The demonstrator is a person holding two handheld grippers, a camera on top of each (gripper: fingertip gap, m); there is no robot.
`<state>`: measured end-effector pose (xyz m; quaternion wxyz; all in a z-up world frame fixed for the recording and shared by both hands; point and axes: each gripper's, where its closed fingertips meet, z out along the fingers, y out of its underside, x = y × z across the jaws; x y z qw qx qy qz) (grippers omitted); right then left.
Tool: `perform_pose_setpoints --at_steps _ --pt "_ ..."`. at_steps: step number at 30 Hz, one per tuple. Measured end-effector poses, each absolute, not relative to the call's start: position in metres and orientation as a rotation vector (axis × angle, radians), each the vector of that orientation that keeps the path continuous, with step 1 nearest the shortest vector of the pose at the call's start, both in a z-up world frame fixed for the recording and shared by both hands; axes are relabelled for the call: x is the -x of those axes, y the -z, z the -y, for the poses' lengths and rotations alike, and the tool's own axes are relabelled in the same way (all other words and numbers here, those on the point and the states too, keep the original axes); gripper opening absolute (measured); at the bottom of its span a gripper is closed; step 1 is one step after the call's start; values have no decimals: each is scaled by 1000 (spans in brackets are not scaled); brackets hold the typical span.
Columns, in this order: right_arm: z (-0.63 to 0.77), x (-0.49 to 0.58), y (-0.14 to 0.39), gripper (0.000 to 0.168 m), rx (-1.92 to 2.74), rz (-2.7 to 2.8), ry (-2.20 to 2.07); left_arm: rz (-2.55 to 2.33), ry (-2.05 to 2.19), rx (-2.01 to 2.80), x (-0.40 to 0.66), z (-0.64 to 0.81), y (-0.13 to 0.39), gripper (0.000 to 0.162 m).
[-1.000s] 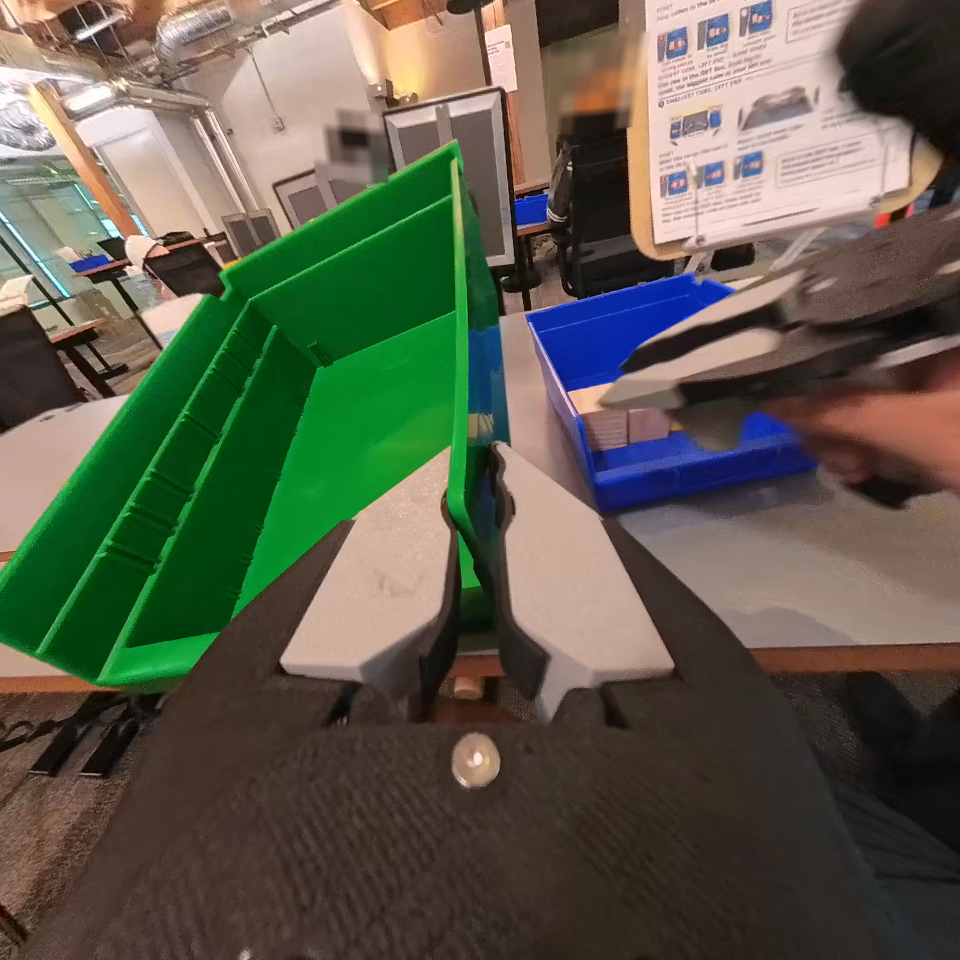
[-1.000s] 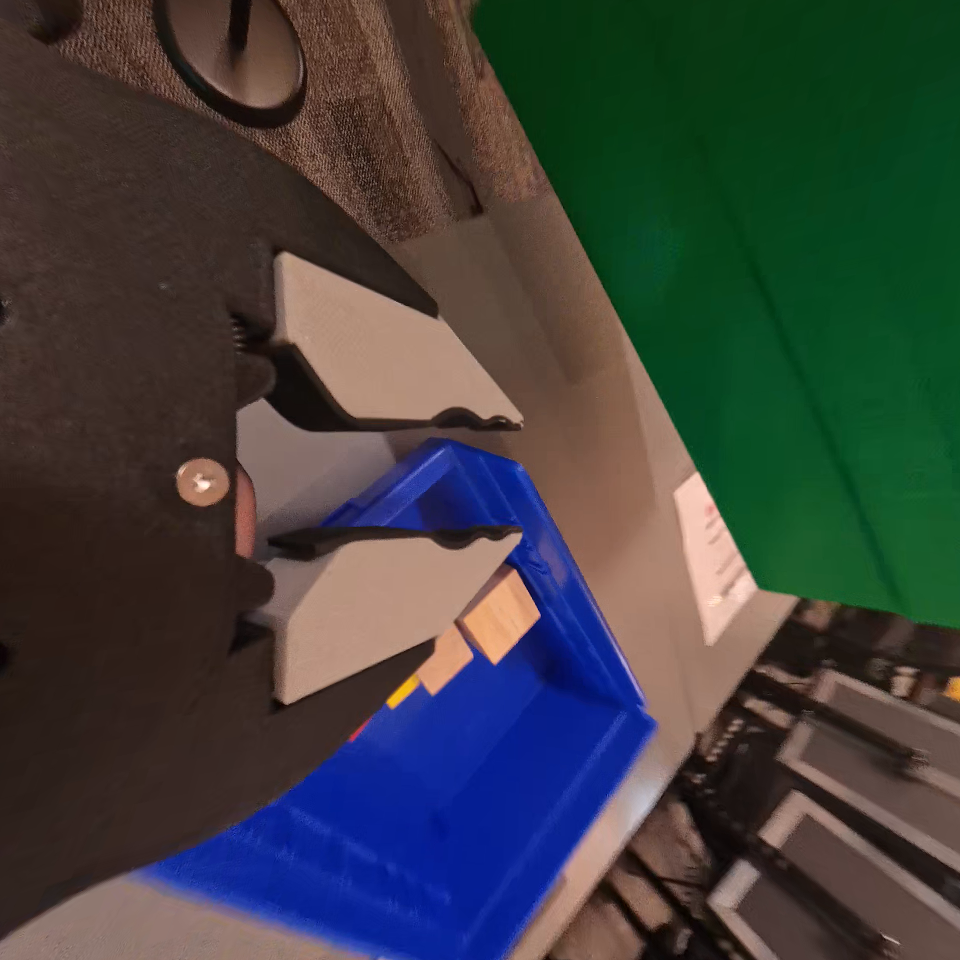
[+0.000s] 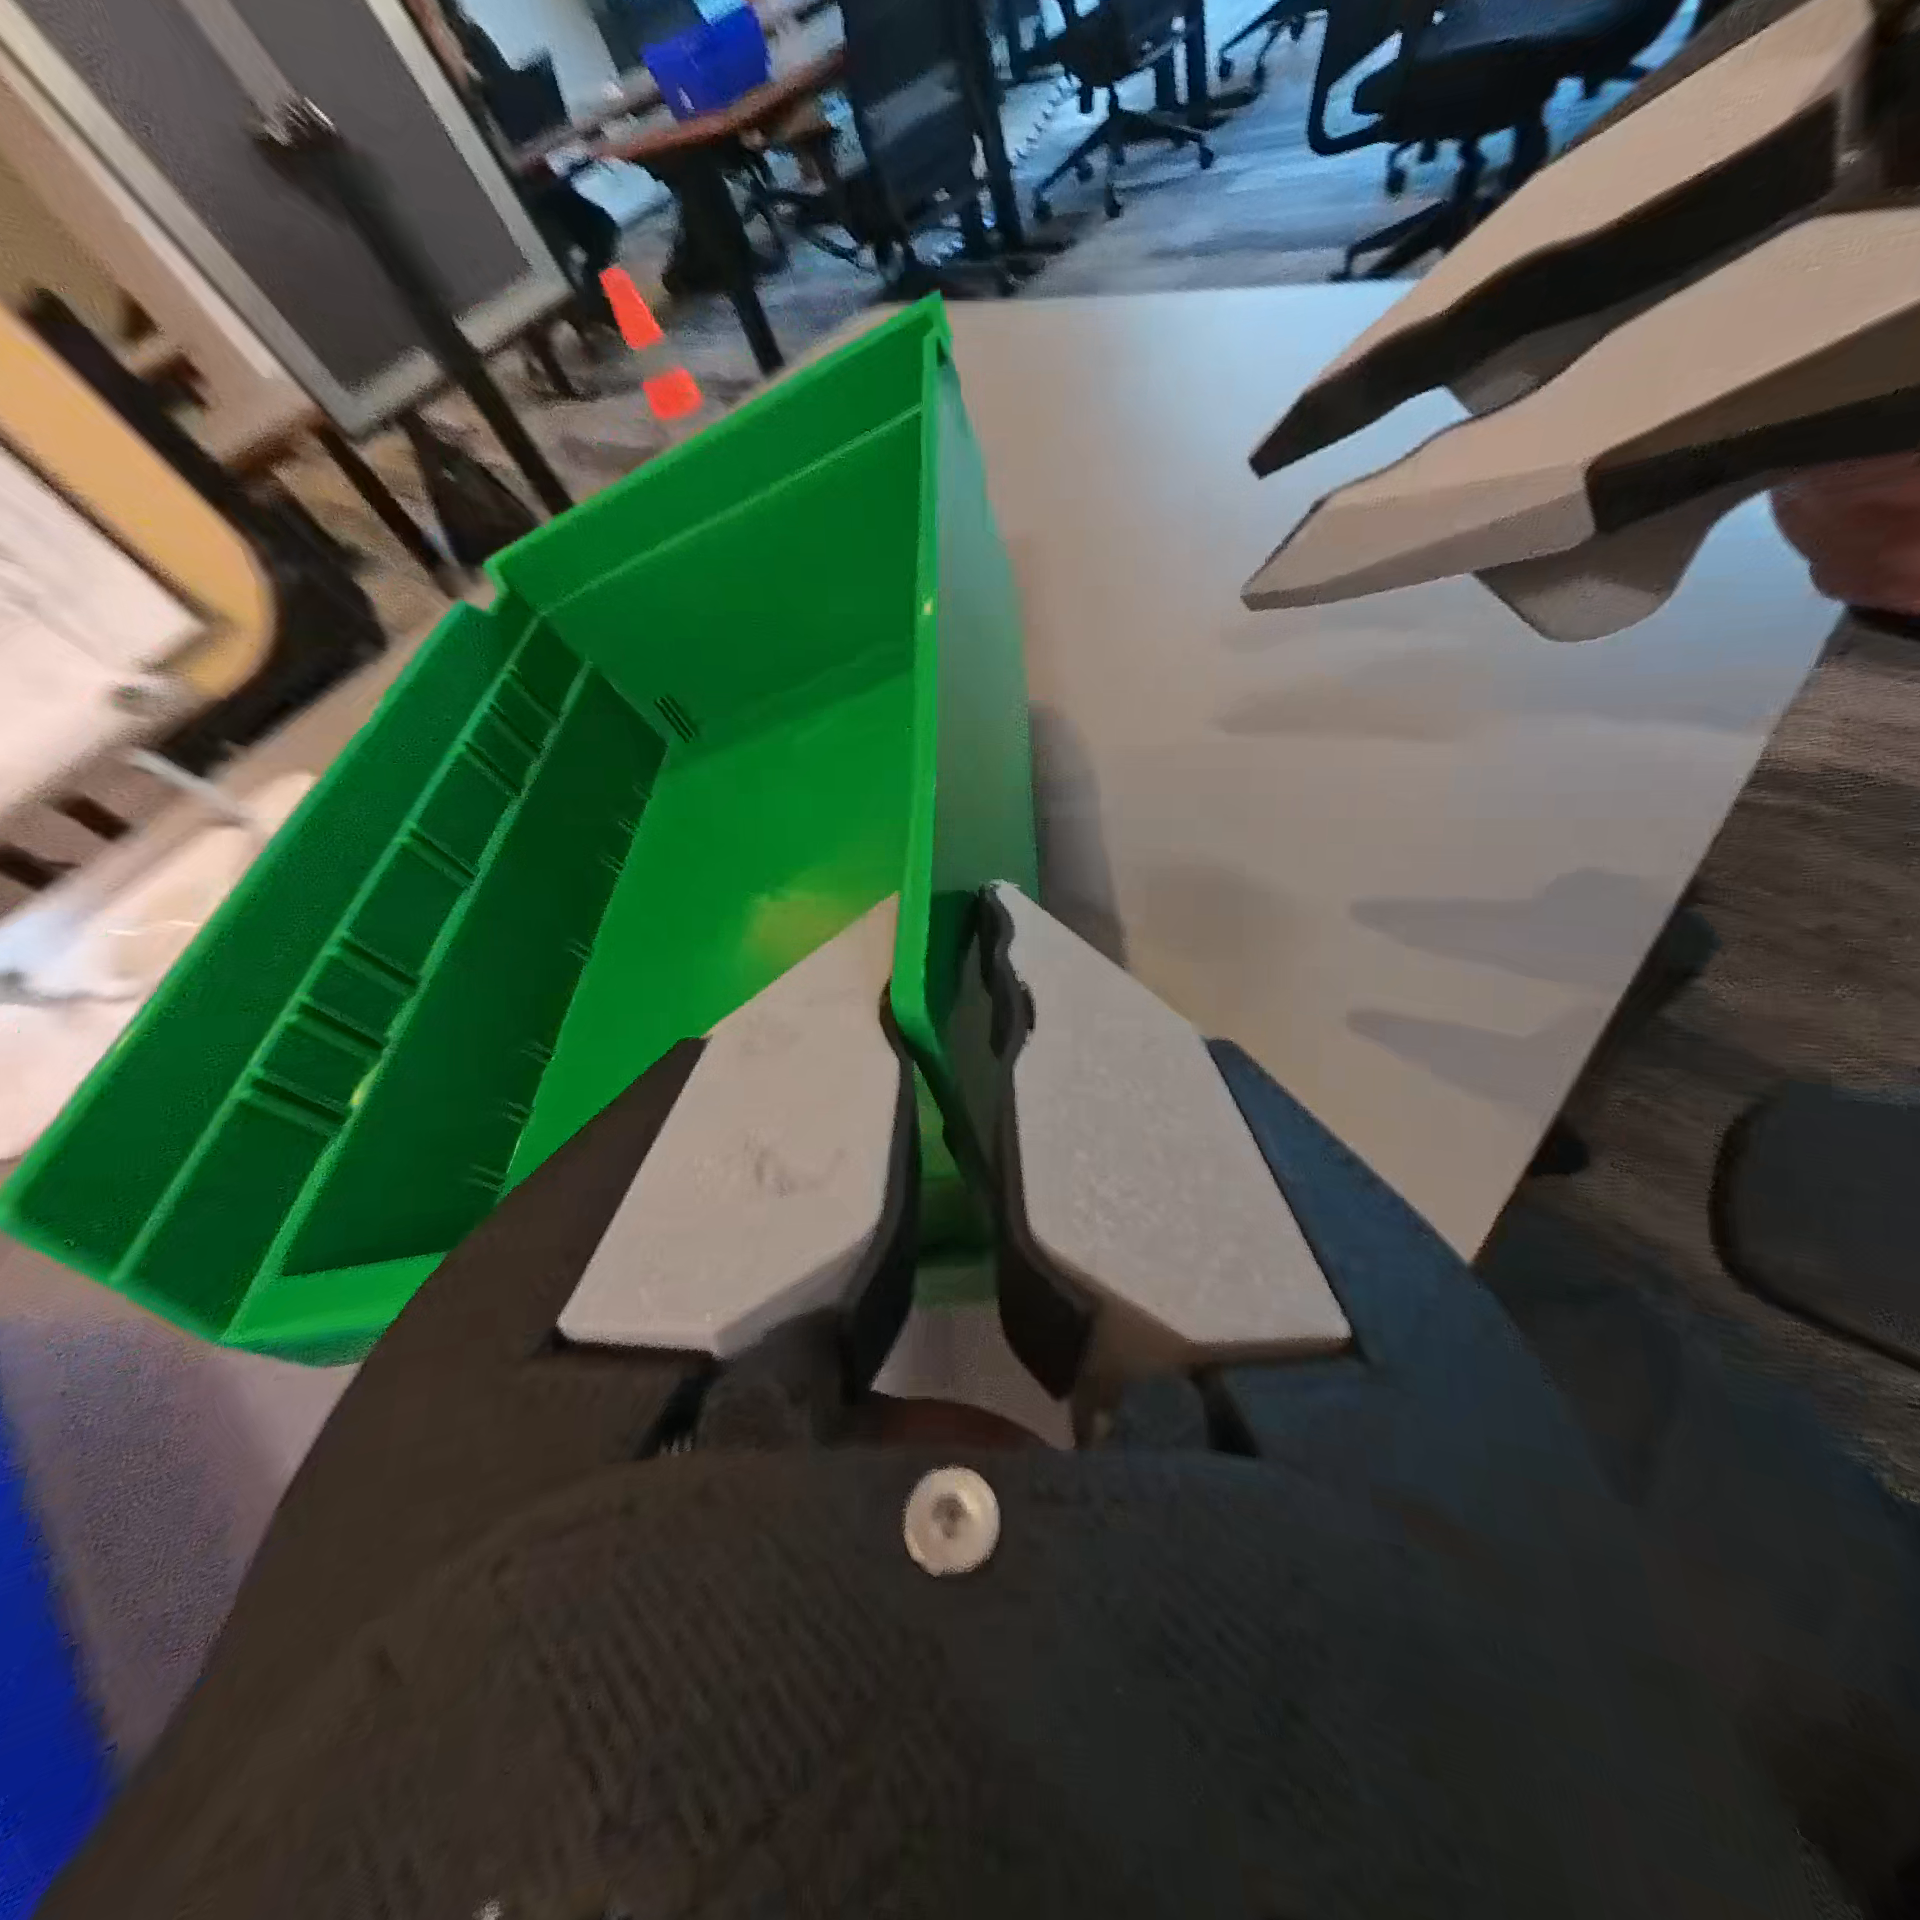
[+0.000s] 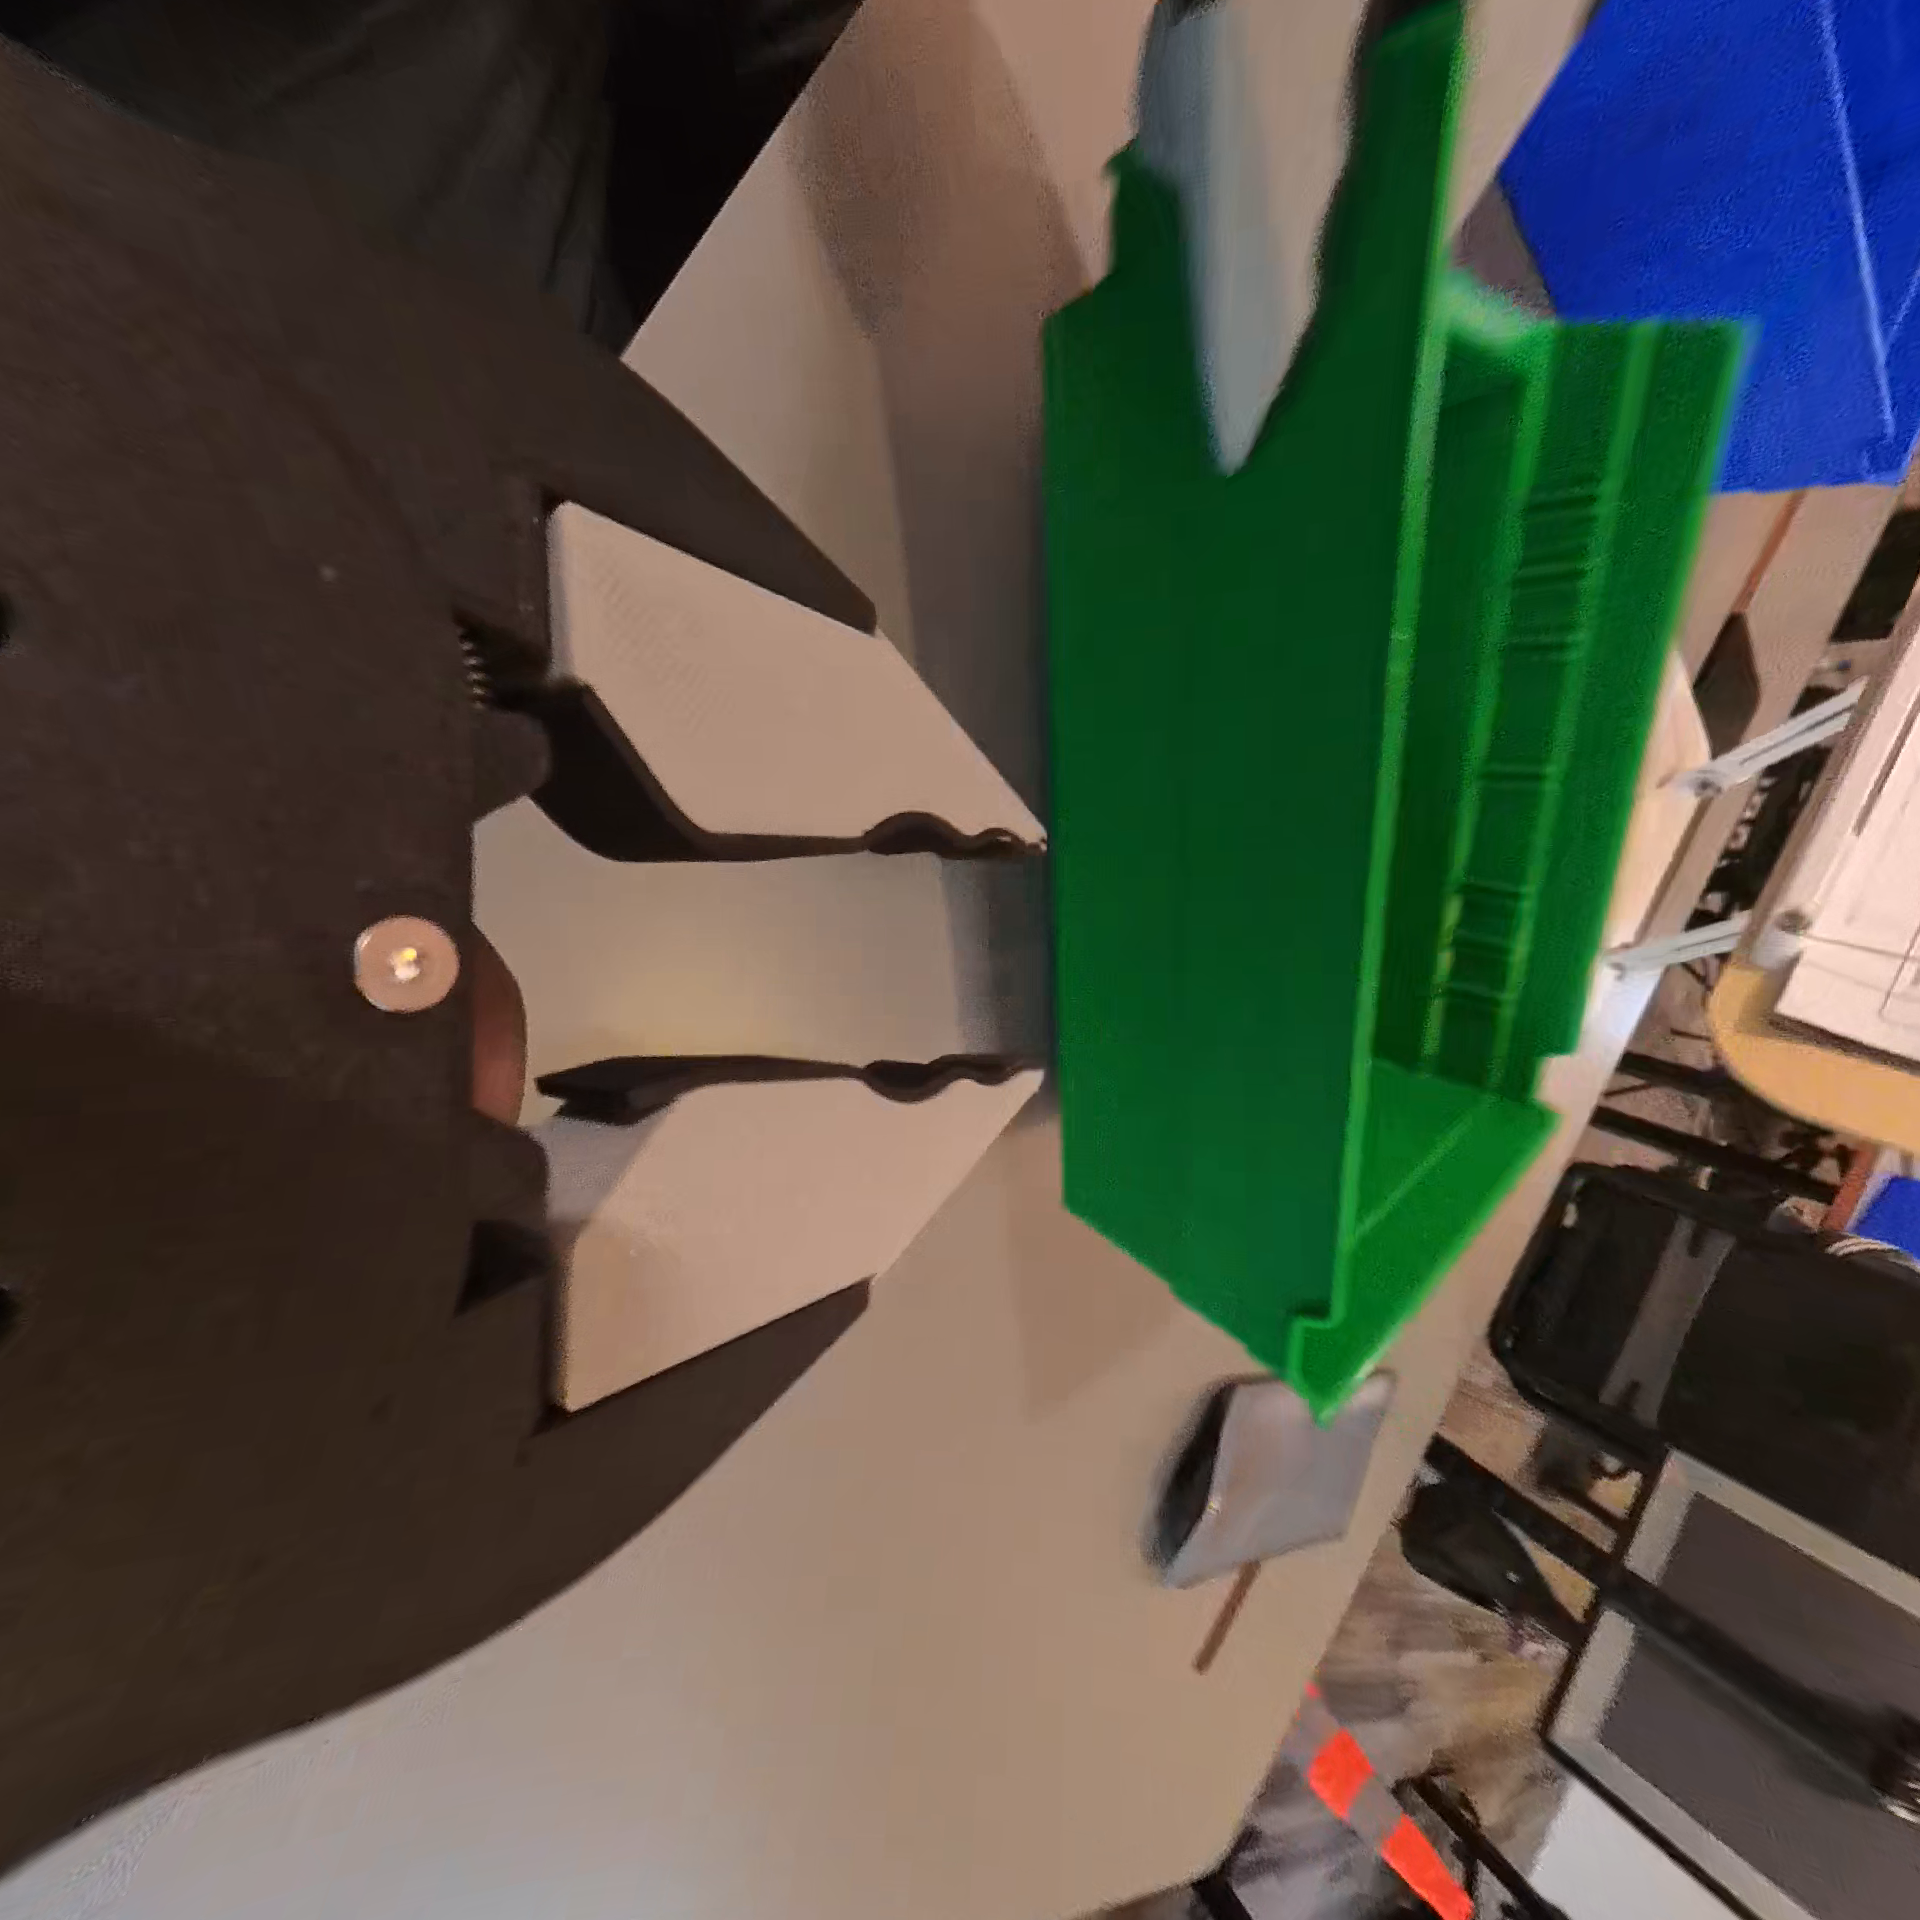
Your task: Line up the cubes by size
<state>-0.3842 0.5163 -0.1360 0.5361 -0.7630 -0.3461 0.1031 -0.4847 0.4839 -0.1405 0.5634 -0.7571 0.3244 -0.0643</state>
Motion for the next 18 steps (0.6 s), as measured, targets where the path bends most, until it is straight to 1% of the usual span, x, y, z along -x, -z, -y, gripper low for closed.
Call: perform_pose_setpoints --at_steps 3,5,6,8,11,12,14,15,16,17,18 --pt "-520 375 148 41 1859 785 -286 -766 140 1777 451 -497 164 4" --pt "-525 367 154 42 1893 756 -268 -804 153 1783 424 -501 176 5" --pt "-528 364 155 42 1904 737 -268 -829 165 1780 411 -501 179 13" --pt "-526 364 155 44 1924 718 -300 -882 145 1744 398 -495 177 17" --pt "-509 379 151 44 1911 724 -391 -1012 171 1771 406 -466 182 35" --pt "-500 388 149 42 1902 732 -430 -1061 221 1784 415 -450 186 37" --pt "-480 411 148 15 1873 783 -487 -1139 333 1802 440 -420 193 45" --pt "-472 422 148 11 1860 810 -492 -1137 376 1816 457 -408 194 45" --pt "-466 431 149 21 1856 831 -475 -1123 417 1831 474 -397 195 45" --pt "-460 440 150 40 1863 845 -464 -1097 454 1844 491 -387 194 47" --pt "-452 452 149 42 1867 873 -492 -1062 477 1855 509 -380 192 48"
